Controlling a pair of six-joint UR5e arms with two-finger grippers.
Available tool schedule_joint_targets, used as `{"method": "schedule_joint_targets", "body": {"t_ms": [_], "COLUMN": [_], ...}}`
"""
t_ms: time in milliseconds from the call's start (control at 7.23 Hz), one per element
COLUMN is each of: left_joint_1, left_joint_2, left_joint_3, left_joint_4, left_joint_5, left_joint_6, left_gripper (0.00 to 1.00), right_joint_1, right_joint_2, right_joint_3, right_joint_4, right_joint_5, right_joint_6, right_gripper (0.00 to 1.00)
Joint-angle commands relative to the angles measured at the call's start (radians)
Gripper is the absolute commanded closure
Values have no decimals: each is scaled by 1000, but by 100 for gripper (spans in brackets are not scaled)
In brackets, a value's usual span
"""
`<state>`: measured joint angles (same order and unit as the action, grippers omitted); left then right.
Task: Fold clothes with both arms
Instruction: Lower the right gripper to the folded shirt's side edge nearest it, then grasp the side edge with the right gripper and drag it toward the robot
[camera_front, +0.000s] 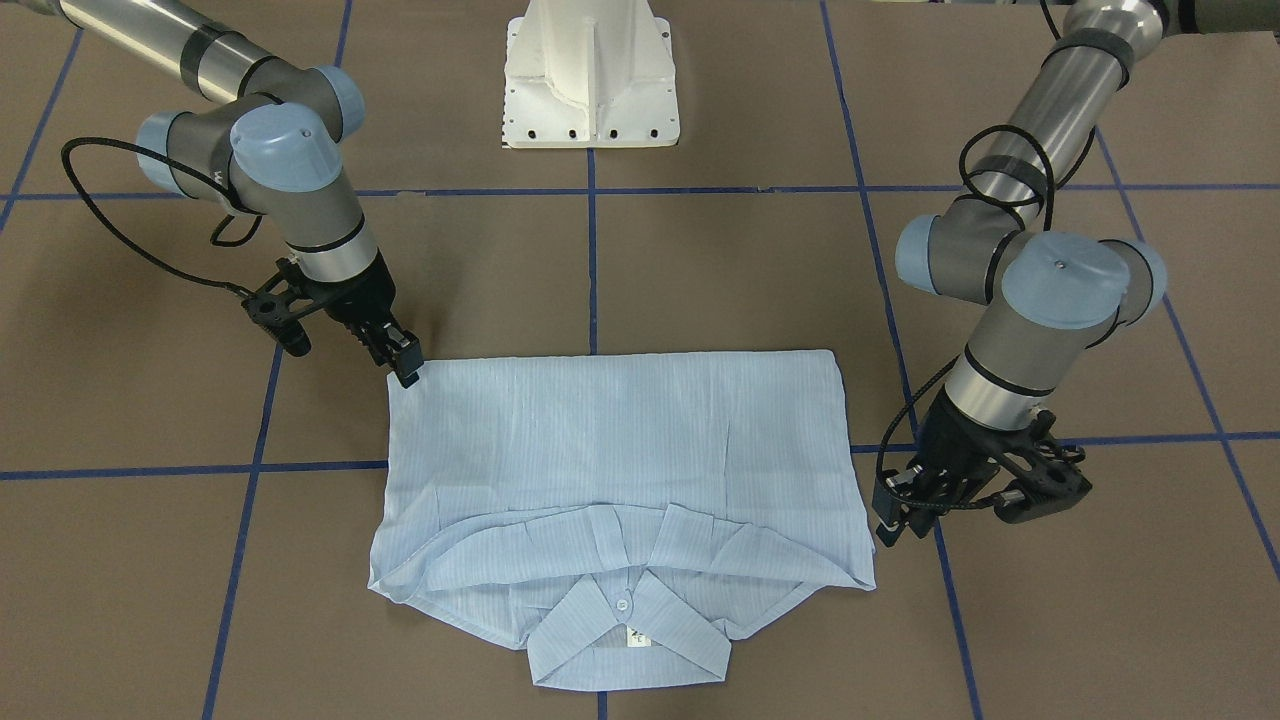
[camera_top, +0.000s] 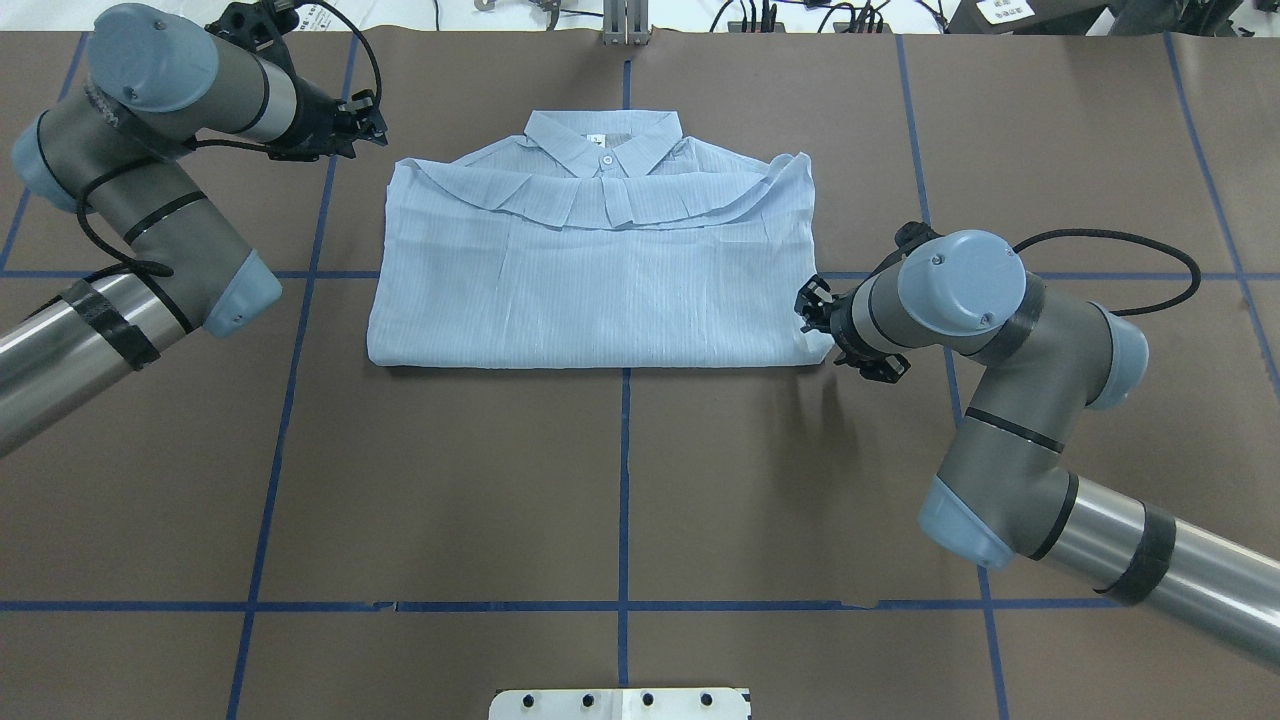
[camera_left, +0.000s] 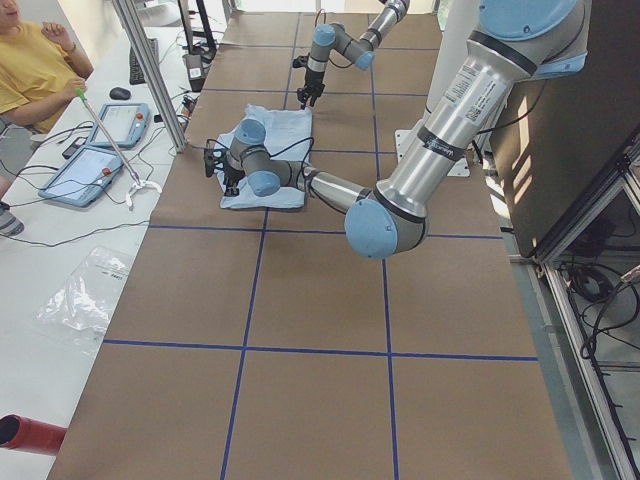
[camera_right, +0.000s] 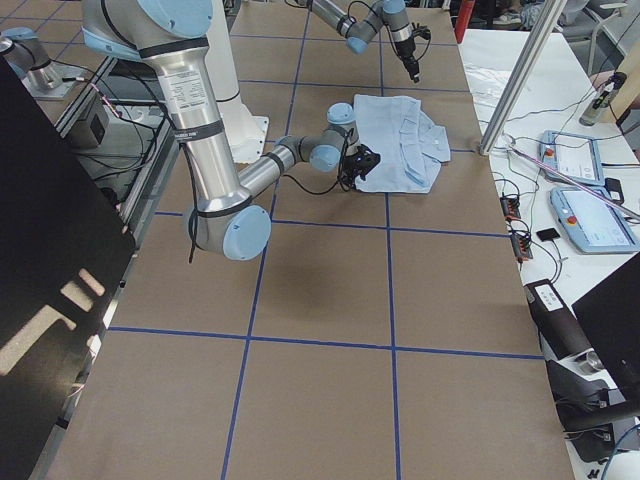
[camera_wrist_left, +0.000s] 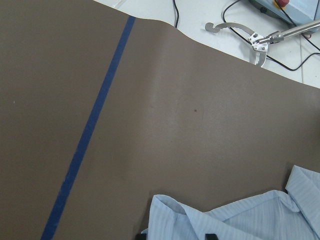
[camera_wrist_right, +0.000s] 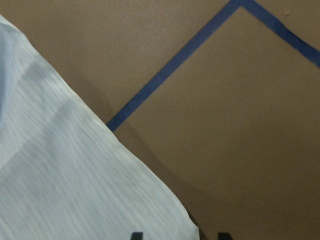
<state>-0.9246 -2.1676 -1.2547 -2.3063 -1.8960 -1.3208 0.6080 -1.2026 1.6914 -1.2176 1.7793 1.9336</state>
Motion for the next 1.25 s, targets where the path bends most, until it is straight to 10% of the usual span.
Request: {"method": "schedule_joint_targets", "body": {"t_ms": [0, 138, 554, 1107], "left_joint_1": [1, 1, 1, 3], "left_joint_2": [0, -1, 0, -1], "left_joint_3": [3, 3, 3, 1], "left_joint_4": [-2, -2, -2, -2], "left_joint_5": [0, 0, 0, 0], "left_joint_6": [0, 0, 0, -2], "left_gripper": [50, 50, 50, 50], "right_joint_1": [-4, -5, -4, 1], "right_joint_2": [1, 2, 6, -15], "right_joint_3": [-16, -16, -15, 61], "right_joint_4": [4, 4, 3, -9], "right_joint_5": [0, 0, -1, 5], "right_joint_6": [-2, -2, 1, 1], "right_gripper": [41, 41, 100, 100]}}
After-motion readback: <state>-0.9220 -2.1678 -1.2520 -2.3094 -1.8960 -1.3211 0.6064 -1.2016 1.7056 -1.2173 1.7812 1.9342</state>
